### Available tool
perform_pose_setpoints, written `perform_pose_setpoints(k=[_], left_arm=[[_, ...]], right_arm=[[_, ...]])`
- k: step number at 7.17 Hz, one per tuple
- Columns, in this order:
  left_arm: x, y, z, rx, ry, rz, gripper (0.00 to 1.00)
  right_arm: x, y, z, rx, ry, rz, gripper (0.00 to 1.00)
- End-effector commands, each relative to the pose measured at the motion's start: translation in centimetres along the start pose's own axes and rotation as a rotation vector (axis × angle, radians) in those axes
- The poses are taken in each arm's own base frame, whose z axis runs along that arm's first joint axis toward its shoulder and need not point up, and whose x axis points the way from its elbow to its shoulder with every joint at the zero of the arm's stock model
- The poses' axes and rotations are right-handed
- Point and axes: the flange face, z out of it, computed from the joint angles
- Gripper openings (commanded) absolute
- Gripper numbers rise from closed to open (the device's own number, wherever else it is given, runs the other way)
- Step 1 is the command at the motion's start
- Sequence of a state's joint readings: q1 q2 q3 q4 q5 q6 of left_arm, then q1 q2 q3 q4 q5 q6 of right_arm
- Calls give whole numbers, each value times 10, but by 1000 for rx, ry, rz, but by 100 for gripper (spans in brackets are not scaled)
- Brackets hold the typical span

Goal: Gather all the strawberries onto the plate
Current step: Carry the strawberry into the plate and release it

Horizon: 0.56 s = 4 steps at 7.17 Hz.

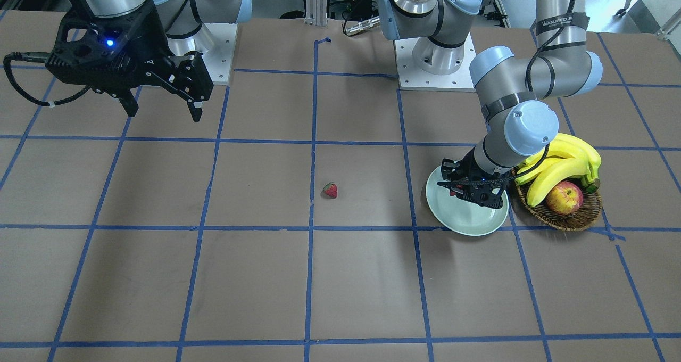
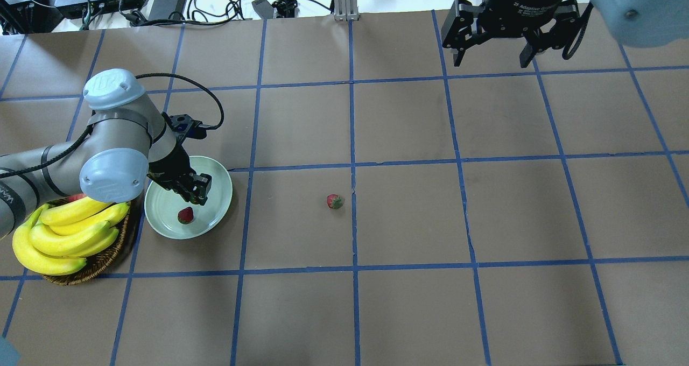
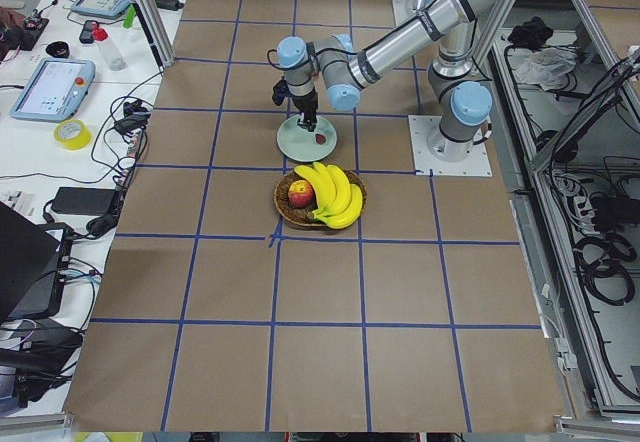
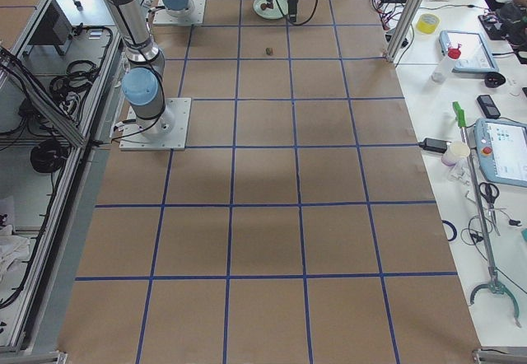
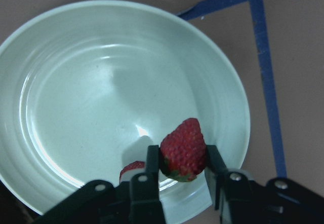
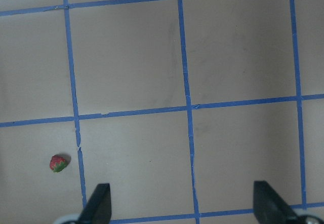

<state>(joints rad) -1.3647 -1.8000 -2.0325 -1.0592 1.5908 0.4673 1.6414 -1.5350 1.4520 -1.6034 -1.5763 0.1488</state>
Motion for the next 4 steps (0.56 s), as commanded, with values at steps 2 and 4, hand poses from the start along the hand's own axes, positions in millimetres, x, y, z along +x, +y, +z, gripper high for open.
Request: perform_pose_setpoints(k=[2, 4], left_arm=[[41, -26, -41, 76, -36, -77, 97], [125, -36, -49, 109, -54, -211, 97]], right_arm=[[1, 0, -1, 2, 5, -1, 100], [1, -1, 0, 1, 8, -3, 100]])
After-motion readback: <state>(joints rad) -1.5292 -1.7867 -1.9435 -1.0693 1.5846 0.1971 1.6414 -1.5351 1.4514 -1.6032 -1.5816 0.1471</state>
